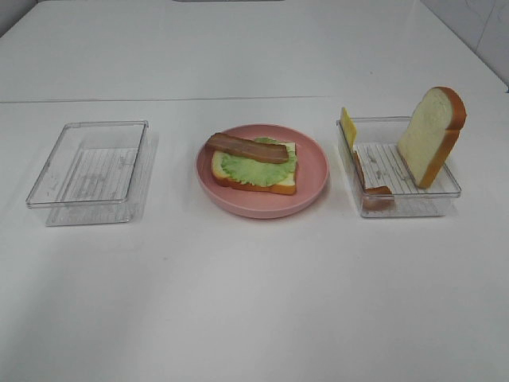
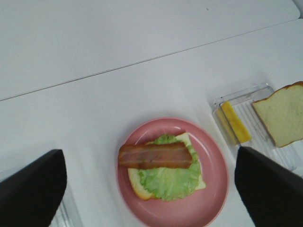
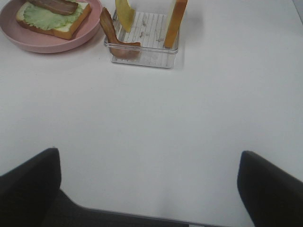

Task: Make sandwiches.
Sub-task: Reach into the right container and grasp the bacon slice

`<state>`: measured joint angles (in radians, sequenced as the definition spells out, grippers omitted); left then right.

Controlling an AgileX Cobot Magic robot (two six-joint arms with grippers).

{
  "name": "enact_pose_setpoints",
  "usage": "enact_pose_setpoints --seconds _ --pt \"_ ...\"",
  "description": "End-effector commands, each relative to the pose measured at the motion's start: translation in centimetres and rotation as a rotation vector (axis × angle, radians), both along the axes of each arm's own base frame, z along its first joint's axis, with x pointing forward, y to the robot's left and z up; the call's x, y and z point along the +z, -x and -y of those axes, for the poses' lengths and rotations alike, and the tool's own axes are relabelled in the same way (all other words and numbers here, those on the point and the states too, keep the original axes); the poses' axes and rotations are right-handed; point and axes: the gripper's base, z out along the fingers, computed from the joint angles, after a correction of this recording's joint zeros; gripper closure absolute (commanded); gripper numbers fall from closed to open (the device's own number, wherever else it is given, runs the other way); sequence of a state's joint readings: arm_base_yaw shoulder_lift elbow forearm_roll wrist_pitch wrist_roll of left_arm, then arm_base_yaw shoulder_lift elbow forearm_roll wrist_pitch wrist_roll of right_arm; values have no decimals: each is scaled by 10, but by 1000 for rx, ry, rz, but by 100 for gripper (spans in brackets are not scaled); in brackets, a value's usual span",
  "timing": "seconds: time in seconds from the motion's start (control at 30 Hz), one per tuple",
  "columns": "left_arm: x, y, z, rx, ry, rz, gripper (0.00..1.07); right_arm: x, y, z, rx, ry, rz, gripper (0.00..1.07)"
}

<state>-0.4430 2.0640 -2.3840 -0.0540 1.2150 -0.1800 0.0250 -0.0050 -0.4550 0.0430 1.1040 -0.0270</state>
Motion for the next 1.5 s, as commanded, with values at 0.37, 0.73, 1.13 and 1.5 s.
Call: enact_pose_setpoints --seconds 0.37,0.73,1.13,1.5 --pt "1 96 -66 68 -285 -147 18 -1 4 0 -1 -7 34 9" --pt "-17 179 -163 296 -295 -239 18 -1 4 0 -1 -7 34 9" --pt "-44 278 -195 378 -262 -164 18 -1 4 0 -1 -7 34 9" --pt "-68 351 -205 394 -221 -18 18 -1 4 0 -1 -7 34 9"
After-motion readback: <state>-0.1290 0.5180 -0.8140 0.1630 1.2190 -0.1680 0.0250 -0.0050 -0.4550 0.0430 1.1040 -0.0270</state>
